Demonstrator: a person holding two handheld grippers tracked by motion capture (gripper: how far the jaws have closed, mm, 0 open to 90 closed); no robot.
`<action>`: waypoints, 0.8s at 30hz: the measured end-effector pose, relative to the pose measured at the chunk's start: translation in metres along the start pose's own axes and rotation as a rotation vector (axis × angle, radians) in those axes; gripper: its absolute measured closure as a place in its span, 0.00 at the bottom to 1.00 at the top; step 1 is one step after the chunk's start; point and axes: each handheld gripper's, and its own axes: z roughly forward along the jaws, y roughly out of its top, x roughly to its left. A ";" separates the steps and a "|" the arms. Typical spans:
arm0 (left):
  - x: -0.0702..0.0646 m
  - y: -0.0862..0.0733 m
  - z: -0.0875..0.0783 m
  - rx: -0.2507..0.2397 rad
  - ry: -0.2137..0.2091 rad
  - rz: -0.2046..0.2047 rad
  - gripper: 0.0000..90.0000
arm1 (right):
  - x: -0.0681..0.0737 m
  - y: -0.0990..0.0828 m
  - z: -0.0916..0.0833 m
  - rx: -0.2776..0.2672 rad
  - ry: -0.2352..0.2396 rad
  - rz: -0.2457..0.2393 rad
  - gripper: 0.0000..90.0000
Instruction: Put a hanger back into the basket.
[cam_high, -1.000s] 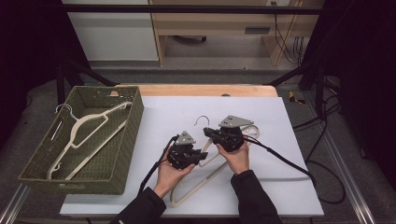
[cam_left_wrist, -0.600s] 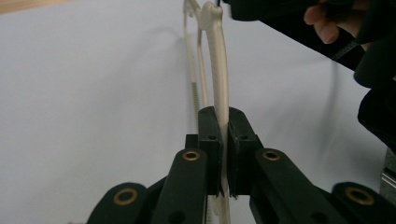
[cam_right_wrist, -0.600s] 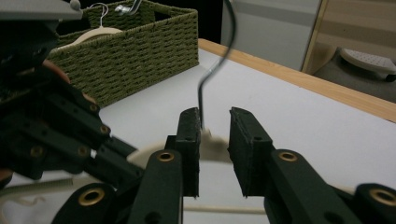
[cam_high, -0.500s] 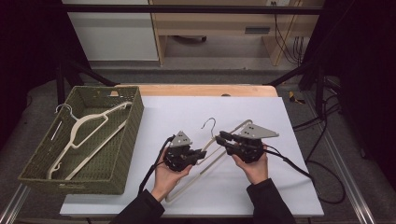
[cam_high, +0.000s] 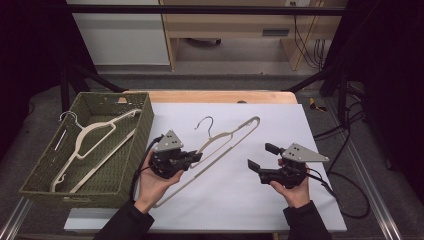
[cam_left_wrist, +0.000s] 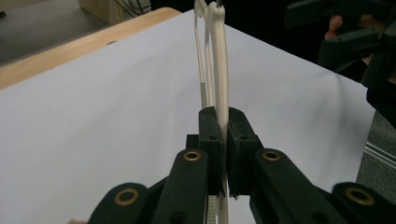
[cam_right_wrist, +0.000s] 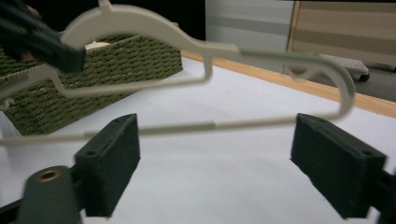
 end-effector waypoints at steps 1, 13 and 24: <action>0.002 0.003 -0.006 -0.004 0.001 0.000 0.96 | 0.000 -0.001 -0.002 0.002 0.000 0.000 0.13; 0.030 0.021 -0.060 -0.038 0.019 0.010 0.96 | 0.001 -0.007 -0.010 0.032 -0.038 0.001 0.06; 0.066 0.025 -0.102 -0.039 0.030 -0.009 0.96 | -0.007 -0.011 -0.014 0.036 -0.062 0.022 0.05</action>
